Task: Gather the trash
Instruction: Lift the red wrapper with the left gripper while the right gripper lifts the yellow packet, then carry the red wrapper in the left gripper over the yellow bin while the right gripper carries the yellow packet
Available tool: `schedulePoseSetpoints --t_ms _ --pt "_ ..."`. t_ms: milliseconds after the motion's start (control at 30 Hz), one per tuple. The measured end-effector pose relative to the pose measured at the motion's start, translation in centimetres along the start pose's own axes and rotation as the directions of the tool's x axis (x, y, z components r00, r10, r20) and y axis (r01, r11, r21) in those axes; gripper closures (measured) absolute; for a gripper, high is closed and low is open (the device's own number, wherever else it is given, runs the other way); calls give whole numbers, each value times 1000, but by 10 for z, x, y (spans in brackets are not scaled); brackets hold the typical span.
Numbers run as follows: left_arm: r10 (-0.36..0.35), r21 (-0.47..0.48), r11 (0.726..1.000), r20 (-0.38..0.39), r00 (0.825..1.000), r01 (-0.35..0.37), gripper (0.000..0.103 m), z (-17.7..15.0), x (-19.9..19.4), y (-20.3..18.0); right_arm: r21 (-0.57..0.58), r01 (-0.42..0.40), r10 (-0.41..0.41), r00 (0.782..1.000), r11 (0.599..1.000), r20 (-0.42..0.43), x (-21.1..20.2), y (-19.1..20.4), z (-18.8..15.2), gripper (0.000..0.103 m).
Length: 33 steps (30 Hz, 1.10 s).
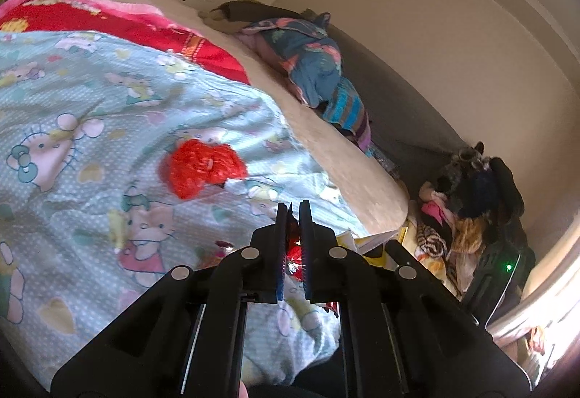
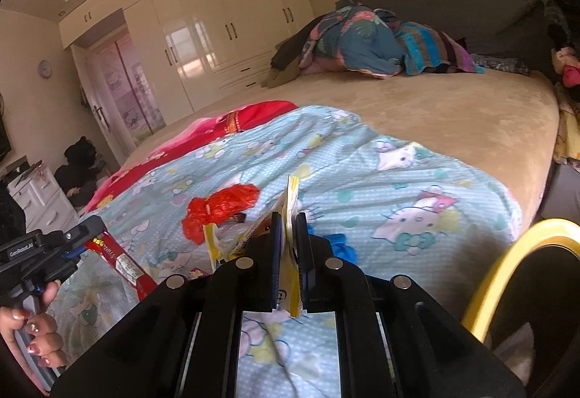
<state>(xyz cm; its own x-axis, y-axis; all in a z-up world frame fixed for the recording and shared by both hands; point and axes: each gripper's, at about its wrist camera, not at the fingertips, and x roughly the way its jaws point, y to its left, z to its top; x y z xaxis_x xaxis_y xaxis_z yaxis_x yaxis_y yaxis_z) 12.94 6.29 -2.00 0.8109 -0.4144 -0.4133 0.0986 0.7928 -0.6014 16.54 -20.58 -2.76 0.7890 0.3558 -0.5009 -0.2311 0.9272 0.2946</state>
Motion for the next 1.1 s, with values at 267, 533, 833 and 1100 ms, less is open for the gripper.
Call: schedulePoseSetpoints --t_ms 267,533,833,1100 --pt "-33 58 998 -25 999 34 99 -10 3 -29 31 36 -37 999 999 24 -27 -24 2 95" --pt "-62 109 992 -48 997 67 99 -18 6 -57 55 73 -76 996 996 55 -56 -46 3 95" --pt "-100 166 980 -89 991 113 100 -32 14 -89 112 133 -143 986 985 87 -86 -81 5 95" --pt "-130 215 964 -128 983 156 100 -45 22 -116 151 196 -211 973 969 94 -108 -113 1 95"
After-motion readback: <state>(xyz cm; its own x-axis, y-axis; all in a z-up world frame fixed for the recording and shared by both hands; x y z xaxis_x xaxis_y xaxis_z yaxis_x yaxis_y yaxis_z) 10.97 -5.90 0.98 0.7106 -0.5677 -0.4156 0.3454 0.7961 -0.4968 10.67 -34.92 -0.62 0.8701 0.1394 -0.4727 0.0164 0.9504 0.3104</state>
